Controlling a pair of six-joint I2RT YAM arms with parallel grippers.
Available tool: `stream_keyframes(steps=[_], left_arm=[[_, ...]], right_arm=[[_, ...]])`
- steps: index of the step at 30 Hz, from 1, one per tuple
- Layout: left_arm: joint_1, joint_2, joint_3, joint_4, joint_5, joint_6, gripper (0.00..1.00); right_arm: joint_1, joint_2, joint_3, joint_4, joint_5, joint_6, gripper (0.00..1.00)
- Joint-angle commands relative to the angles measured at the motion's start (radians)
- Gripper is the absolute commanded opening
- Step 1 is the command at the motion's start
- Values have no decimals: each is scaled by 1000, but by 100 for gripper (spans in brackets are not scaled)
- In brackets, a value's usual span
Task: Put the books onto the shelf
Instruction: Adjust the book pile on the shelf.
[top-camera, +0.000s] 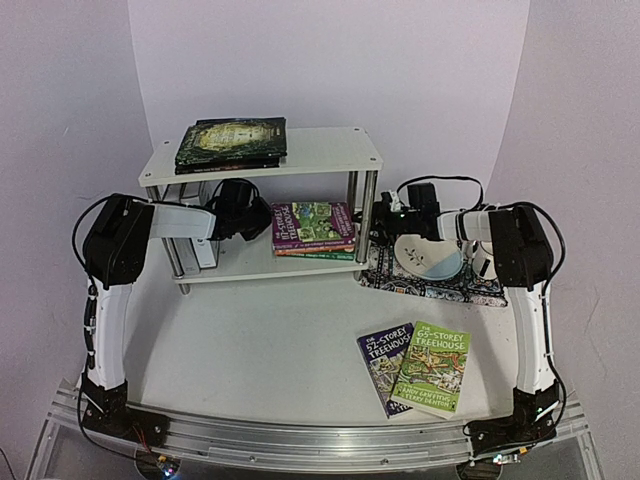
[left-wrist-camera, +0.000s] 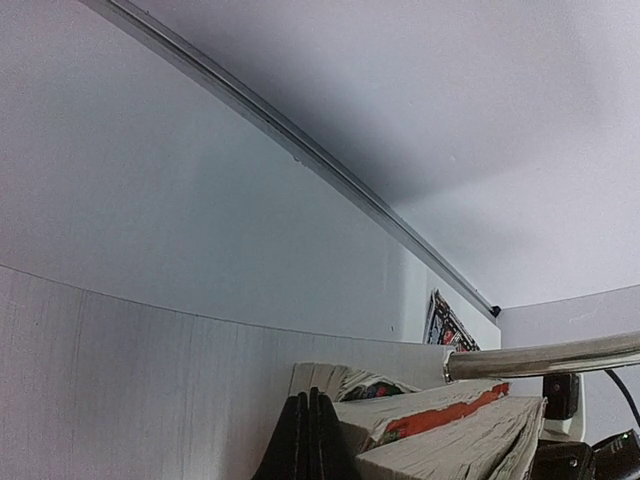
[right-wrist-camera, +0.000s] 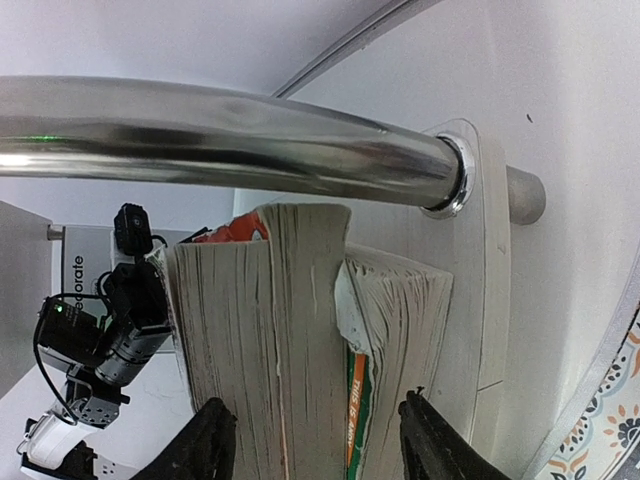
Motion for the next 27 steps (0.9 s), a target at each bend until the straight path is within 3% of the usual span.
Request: stream_keyframes(steps=[1,5,12,19,27], left_arm=[[-15,1,40,33,50,8,0],[-15,-4,37,32,45,13,0],[-15,-5,35,32,43,18,0],[-15,-7,35,32,43,22,0],[-15,-21,26,32,30,29,0]], right_arm=[[4,40,63,49,-38,40,59],[4,75,81,117,-61,103,62],[4,119,85,306,-113,256,48],[4,137,64,458,-134,378,52],[-2,138,49,487,-117,395,60]])
